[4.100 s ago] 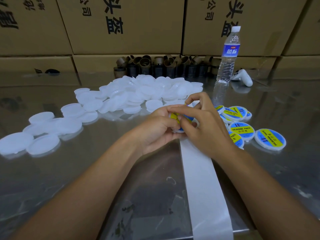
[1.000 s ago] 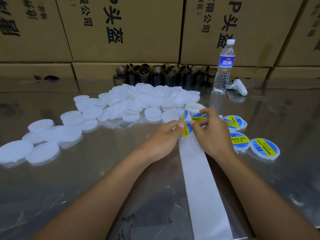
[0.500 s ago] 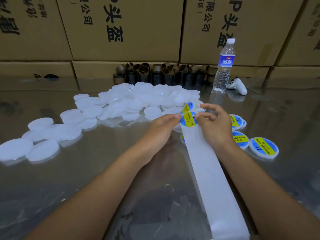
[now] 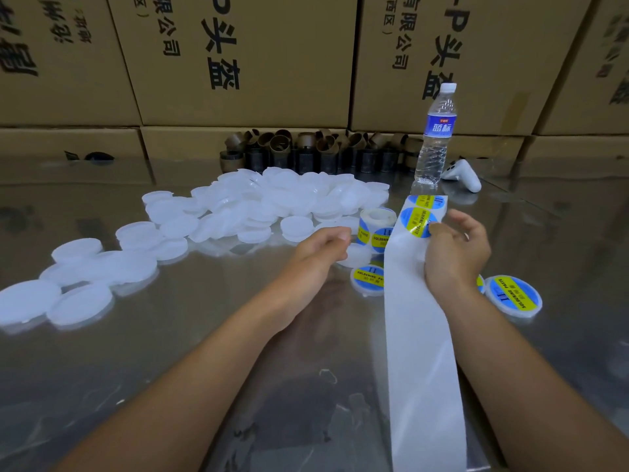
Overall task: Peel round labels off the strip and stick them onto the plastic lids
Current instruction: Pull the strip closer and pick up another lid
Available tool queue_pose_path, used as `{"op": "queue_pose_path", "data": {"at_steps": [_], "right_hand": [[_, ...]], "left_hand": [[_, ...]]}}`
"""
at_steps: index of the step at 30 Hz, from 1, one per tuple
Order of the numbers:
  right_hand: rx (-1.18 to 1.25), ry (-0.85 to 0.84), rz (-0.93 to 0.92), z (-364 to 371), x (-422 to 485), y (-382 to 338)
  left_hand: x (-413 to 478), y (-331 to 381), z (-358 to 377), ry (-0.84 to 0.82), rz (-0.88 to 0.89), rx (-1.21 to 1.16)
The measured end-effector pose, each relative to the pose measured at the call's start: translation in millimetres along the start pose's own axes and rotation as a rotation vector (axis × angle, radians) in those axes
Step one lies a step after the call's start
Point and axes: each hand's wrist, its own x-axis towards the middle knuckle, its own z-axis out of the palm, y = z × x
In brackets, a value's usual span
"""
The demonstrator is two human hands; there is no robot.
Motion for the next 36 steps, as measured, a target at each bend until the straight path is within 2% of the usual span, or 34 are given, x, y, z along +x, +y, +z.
{"op": "queue_pose_path", "data": {"at_steps": [3,6,8,12,15,19,22,27,31,36], "right_hand": [[-0.006,0.017,-0.038,-2,-6,-6],[-0.127,-0.057,0.046,-9,-12,-9],[-0.191,-0.191,0.159,-11,-19,-9],[-0.071,-0.585,0.430,-5,-34,-7],[-0.080,-0.771,0.496,-4,-36,-8],[-0.177,-0.841,0.498,-8,-32,-8],[-0.169,-0.799,0.471,-8,-29,-9],[-0.189,-0.856,0.348,-9,-34,-4],[-0.096,-1.010,0.295,-9,-40,-8],[-0.066,-1.243,0.385,-11,-47,-11]], "left_hand": [[0,1,-1,0.047,-0.006,-0.022],[0,2,-3,0.117,-0.021,-0.041],[1,2,-5,0.135,-0.041,-0.073],[1,3,-8,0.136,-0.099,-0.181],[1,3,-10,0.119,-0.107,-0.256],[1,0,-13,0.115,-0.079,-0.279],[0,-1,-11,0.065,-0.083,-0.302],[-1,3,-7,0.057,-0.164,-0.281],[1,4,-10,0.035,-0.282,-0.293],[-1,6,-7,-0.095,-0.368,-0.349]]}}
